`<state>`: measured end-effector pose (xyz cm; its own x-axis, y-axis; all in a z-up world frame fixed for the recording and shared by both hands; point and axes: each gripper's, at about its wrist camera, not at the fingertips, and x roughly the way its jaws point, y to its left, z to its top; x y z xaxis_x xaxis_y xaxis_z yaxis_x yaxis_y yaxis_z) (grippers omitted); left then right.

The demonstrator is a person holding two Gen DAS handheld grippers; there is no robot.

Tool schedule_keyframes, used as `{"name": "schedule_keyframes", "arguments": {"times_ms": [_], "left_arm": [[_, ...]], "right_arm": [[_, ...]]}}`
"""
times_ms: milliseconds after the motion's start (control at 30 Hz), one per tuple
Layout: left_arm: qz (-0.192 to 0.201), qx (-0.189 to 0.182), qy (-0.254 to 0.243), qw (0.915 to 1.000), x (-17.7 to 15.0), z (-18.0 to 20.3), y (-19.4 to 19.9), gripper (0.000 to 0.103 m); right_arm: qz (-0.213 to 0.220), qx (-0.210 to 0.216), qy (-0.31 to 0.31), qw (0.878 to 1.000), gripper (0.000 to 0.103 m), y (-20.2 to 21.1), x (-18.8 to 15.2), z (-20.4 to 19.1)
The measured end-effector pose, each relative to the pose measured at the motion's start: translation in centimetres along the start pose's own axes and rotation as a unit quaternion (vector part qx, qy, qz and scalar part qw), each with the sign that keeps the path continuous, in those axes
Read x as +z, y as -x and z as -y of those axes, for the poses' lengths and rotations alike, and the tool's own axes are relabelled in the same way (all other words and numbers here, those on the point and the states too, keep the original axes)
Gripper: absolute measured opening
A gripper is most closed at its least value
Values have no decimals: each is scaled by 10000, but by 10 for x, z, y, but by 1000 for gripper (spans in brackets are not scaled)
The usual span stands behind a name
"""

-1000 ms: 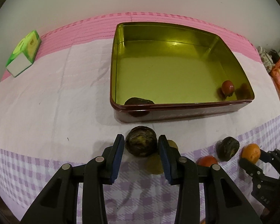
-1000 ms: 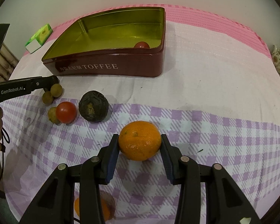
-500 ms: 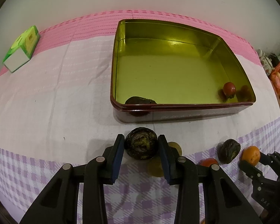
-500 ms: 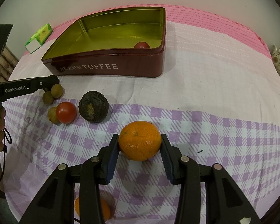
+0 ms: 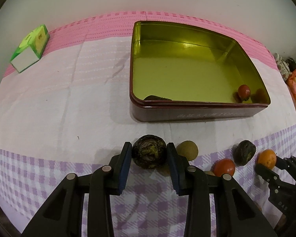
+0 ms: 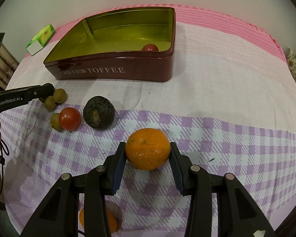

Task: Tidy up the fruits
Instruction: 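Carry the orange and brown fruit in both grippers over the TOFFEE tin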

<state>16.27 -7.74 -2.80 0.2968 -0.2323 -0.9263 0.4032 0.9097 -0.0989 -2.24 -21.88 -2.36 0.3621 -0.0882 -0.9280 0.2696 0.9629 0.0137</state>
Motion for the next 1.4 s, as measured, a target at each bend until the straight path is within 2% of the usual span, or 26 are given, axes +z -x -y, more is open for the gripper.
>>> {"name": "schedule_keyframes", "arguments": {"times_ms": [200,600,833,1133,1400], "left_arm": [[31,0,10,10000,-6,0,7,37],[272,233,-106,9993,-12,1,21,37],[435,126,-33,9990,-8,2,33,37],[723,-147,-6,9973,11,4,54,37],[895,-220,-29,9957,37,8,58,37]], "right_arm": [[20,-9,-9,10000,40,1,0,0],[135,-66,-50,9999,40,10,7,6],[329,-70,-33,9994,40,25,19,8],[673,-46,120,9976,40,43,50,2],[862,94,248,9959,40,44,78,-6]]}}
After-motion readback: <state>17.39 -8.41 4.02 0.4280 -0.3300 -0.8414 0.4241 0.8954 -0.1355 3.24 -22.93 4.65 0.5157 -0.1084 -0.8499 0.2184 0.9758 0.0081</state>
